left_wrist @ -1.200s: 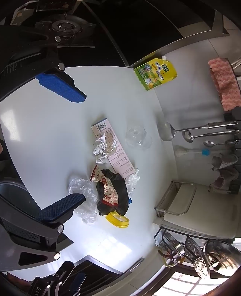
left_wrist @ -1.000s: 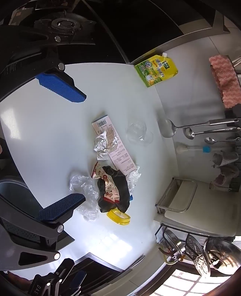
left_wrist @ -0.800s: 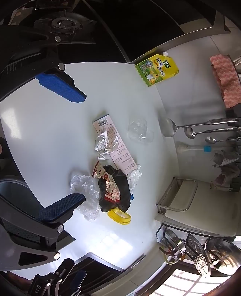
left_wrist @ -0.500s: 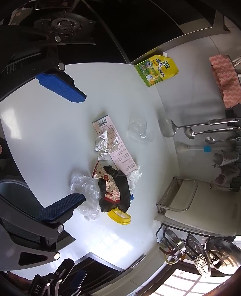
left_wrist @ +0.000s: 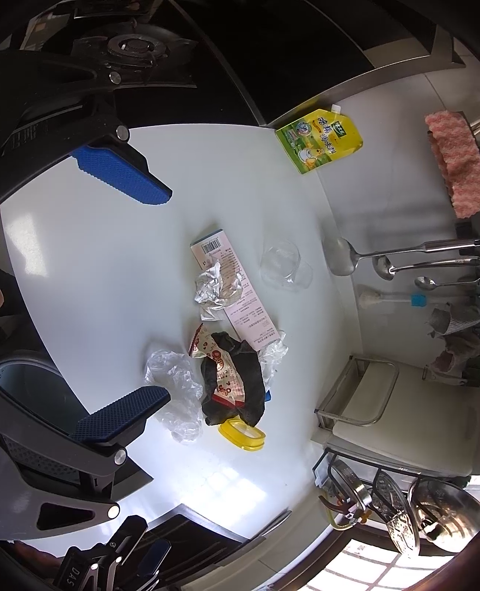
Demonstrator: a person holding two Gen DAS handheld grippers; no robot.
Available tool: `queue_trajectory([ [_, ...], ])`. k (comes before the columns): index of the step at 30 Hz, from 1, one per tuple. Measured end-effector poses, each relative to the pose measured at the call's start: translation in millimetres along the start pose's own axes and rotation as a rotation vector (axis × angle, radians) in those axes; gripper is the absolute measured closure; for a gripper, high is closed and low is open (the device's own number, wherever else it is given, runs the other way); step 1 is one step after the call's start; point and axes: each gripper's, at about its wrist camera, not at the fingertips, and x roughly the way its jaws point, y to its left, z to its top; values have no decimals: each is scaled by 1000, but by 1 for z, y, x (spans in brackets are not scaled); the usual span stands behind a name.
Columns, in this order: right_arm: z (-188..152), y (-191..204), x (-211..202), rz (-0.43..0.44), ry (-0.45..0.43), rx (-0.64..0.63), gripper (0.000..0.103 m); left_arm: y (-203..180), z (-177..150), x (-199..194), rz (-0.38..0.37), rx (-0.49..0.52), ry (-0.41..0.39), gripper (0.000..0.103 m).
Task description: Collect trash
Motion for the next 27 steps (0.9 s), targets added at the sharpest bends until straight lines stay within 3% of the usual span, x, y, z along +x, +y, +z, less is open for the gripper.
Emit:
queue_trajectory([
  [27,2,2,8,7,31,-4,25,5,-2,7,1,-20,28,6],
])
